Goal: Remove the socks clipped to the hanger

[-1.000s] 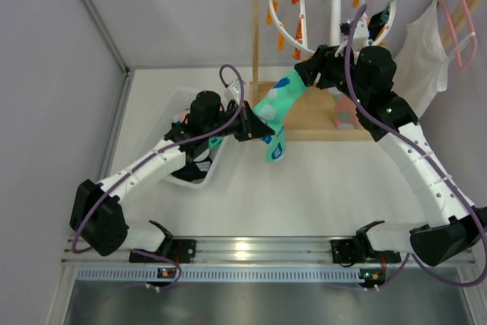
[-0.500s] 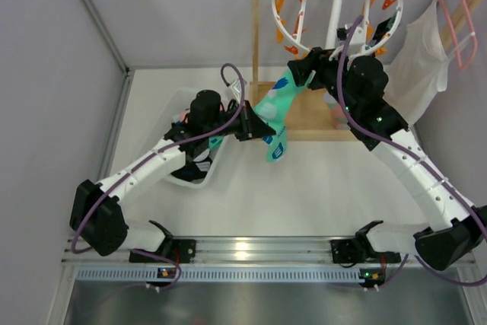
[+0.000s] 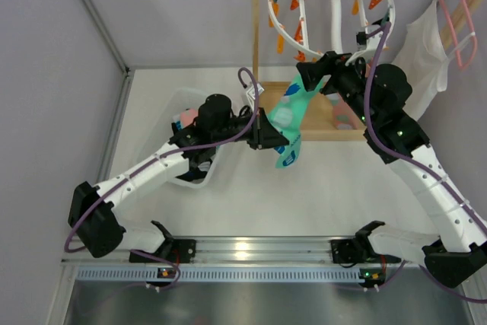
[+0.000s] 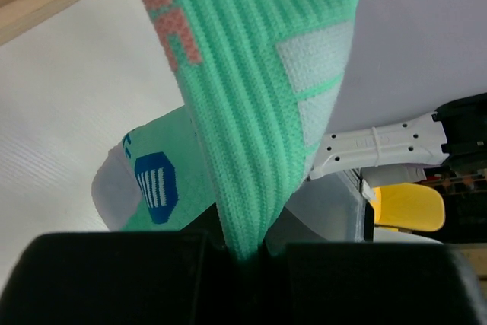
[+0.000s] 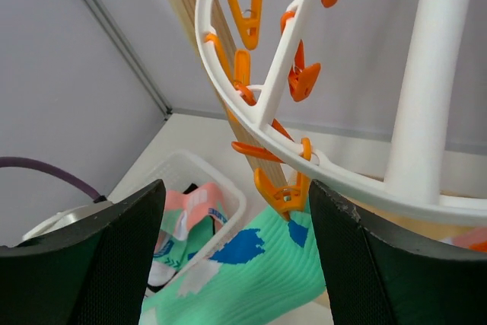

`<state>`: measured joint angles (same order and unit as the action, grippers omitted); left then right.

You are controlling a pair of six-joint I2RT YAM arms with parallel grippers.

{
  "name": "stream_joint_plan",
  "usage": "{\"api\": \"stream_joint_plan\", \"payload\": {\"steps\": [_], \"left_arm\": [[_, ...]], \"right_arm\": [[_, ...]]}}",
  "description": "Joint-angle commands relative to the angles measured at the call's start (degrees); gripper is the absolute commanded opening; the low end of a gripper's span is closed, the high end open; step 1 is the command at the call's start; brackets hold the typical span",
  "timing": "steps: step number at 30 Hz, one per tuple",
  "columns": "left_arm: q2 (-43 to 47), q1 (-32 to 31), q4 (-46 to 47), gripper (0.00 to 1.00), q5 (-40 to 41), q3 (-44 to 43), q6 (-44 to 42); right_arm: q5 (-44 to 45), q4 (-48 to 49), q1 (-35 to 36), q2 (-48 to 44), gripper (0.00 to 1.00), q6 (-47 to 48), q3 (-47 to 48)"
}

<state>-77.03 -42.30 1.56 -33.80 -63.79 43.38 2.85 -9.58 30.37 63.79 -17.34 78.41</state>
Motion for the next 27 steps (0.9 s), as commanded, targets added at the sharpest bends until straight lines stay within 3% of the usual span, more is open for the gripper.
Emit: {"api": "stream_joint_plan", "payload": {"steps": [1, 10, 20, 27], "left_arm": [[3.38, -2.69, 1.25, 0.0, -0.3, -2.57, -3.99], [5.4, -5.16, 1.25, 0.0, 0.67, -1.25, -4.62], [5.05, -7.0, 1.16, 0.0, -0.47, -2.74, -5.14], [4.96, -7.35, 1.25, 0.0, -1.27, -3.45, -5.32]], "right_arm": [[1.1, -4.82, 0.92, -0.68, 0.73, 1.17, 2.97], [-2.59, -9.49, -2.16, -0.69, 0.7, 2.05, 4.82], [-5.75, -2.64, -5.14, 0.81, 0.67, 2.76, 2.63], [-3.21, 0.96, -5.23, 2.66, 0.63, 0.12, 1.32]]}}
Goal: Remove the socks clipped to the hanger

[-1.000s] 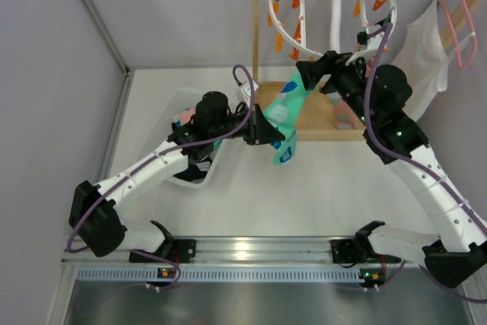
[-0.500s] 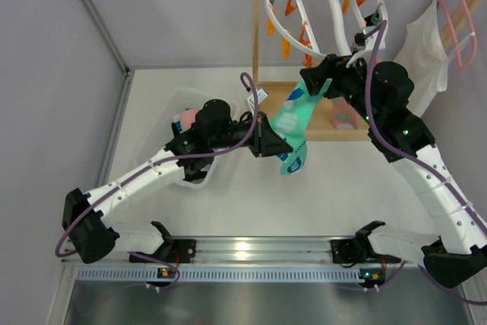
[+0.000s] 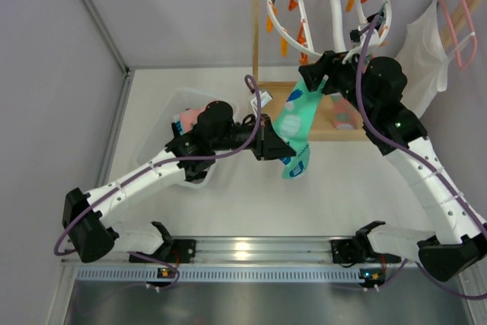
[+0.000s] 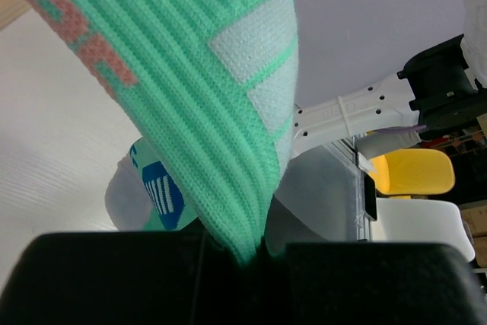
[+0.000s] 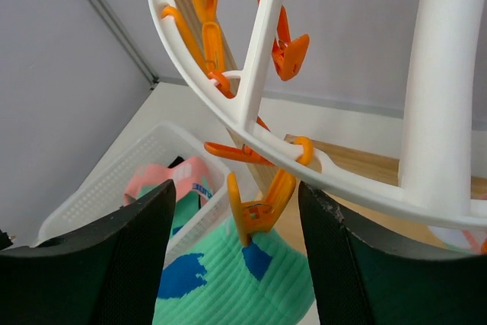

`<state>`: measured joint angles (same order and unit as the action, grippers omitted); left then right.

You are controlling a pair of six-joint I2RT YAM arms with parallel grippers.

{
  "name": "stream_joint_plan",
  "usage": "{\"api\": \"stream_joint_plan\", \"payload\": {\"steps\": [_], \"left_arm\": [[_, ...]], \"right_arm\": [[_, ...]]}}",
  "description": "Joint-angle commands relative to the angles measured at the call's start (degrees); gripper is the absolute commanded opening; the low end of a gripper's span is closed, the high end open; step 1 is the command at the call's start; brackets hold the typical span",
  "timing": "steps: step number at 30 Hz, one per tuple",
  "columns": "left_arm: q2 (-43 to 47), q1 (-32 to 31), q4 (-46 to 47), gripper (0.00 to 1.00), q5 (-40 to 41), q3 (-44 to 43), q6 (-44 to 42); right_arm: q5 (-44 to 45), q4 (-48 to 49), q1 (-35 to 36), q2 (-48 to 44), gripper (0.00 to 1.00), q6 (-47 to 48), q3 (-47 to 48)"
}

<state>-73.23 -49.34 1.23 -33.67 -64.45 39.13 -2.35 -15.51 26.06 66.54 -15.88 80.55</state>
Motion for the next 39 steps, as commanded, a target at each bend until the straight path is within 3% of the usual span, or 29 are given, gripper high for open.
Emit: {"api": "stream_joint_plan", "payload": {"steps": [1, 5, 14, 16, 21, 28, 31, 32, 39], "left_arm": [[1.07, -0.32, 1.58, 0.0, -1.57, -2.97, -1.17], [0.81, -0.49, 1.58, 0.0, -2.1, -3.32, -1.34], [-0.07, -0.93, 1.49, 0.0, -2.98, -4.2, -2.05], [-0.24, -0.93, 1.58, 0.0, -2.98, -4.2, -2.13], [-0.24, -1.02, 1.58, 0.0, -2.63, -3.93, -2.4], [0.19, -1.02, 1.58, 0.0, -1.67, -3.06, -2.66], [0.63, -1.02, 1.49, 0.0, -0.44, -1.92, -2.75], [0.9, -1.02, 1.58, 0.0, 1.14, -1.39, -2.84], [4.32, -0.84, 1.4, 0.0, 9.66, 5.37, -1.0]], "right_arm": [[2.0, 8.81, -0.93, -0.1, 0.63, -1.61, -1.53], [3.67, 11.02, -0.84, 0.69, 0.58, -3.72, -2.25], [-1.25, 12.96, -0.93, 3.24, 0.59, -4.07, -1.1], [-1.87, 13.48, -0.93, 3.86, 0.54, -3.98, -0.66], [-0.73, 14.98, -0.84, 3.42, 0.28, -4.77, -1.63], [0.5, 19.2, -0.84, 2.28, 0.15, -6.53, -2.68], [1.29, 19.37, -0.84, 1.57, 0.07, -6.62, -3.21], [1.38, 19.29, -0.93, 1.48, 0.0, -6.62, -3.38], [2.0, 19.2, -0.93, -1.32, 0.0, -7.5, -4.96]]}}
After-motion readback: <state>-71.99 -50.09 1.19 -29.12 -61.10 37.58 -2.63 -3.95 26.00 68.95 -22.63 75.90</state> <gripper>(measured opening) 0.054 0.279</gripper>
